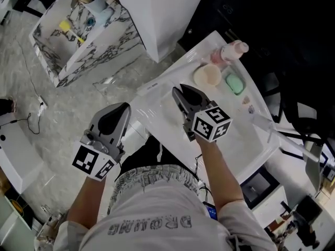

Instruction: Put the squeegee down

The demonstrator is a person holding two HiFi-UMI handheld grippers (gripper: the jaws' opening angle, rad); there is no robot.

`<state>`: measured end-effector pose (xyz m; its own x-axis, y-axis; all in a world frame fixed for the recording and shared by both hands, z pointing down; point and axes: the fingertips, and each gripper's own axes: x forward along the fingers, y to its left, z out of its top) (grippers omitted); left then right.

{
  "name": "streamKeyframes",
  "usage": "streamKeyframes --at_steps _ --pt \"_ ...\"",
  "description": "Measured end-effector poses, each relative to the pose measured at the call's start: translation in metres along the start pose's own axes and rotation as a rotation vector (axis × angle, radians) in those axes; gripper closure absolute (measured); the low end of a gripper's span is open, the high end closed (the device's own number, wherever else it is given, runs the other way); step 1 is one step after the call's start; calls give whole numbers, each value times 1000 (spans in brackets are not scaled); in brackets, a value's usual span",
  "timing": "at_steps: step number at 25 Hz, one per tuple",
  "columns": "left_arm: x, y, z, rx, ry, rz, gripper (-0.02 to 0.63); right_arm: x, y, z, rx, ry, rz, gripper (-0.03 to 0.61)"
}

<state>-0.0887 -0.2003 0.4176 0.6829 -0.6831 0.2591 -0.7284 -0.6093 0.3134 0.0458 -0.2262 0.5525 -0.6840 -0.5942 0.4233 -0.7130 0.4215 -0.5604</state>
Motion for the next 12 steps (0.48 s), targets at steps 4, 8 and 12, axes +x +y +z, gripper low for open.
streamKeyframes --at_steps 4,8,12 --pt "2 0 -5 -9 8 3 591 5 -4 -5 3 10 -4 488" --pt "4 0 -11 -15 13 4 591 8 -9 -10 5 18 -12 488" --pt "5 1 -17 -23 20 4 591 10 -15 -15 1 26 -26 488"
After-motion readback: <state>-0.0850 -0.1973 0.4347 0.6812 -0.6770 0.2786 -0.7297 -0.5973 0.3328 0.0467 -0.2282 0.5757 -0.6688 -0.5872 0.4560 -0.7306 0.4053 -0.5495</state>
